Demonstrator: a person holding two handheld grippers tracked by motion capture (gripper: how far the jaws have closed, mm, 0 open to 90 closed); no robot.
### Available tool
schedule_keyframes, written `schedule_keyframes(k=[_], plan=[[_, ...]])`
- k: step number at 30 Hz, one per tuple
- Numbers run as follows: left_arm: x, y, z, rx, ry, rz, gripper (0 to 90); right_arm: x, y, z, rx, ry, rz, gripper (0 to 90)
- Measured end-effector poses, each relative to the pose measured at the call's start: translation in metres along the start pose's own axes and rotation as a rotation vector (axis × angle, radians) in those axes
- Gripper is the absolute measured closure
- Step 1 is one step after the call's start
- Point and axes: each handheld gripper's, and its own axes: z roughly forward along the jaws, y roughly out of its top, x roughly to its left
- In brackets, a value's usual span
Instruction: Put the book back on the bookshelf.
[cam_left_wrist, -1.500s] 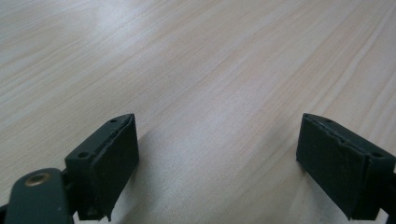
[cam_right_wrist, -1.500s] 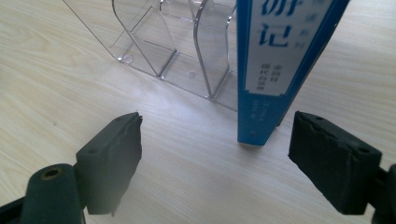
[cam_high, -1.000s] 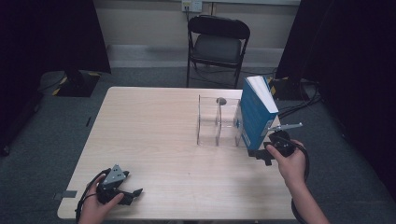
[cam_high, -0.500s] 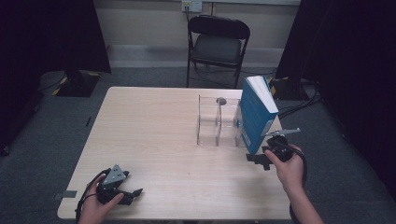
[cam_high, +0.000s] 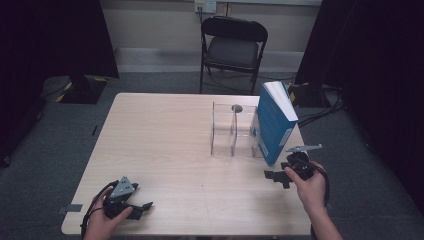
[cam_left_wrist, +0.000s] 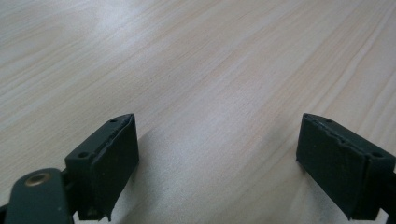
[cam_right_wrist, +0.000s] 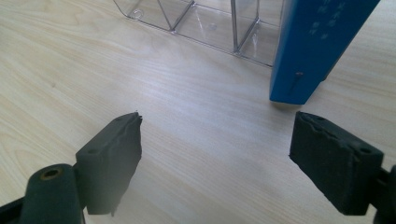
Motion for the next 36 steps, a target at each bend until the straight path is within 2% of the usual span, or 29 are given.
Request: schedule_keyframes(k=[19, 36], plan=[[0.000, 0.000, 0.000, 0.000, 0.000, 0.000, 12.7, 0.008, -0.013, 0.008, 0.008, 0.019, -0.009, 16.3], [0.000, 0.000, 0.000, 0.000, 0.000, 0.000, 12.7, 0.018, -0.022, 0.027, 0.030, 0.042, -0.031, 16.3]])
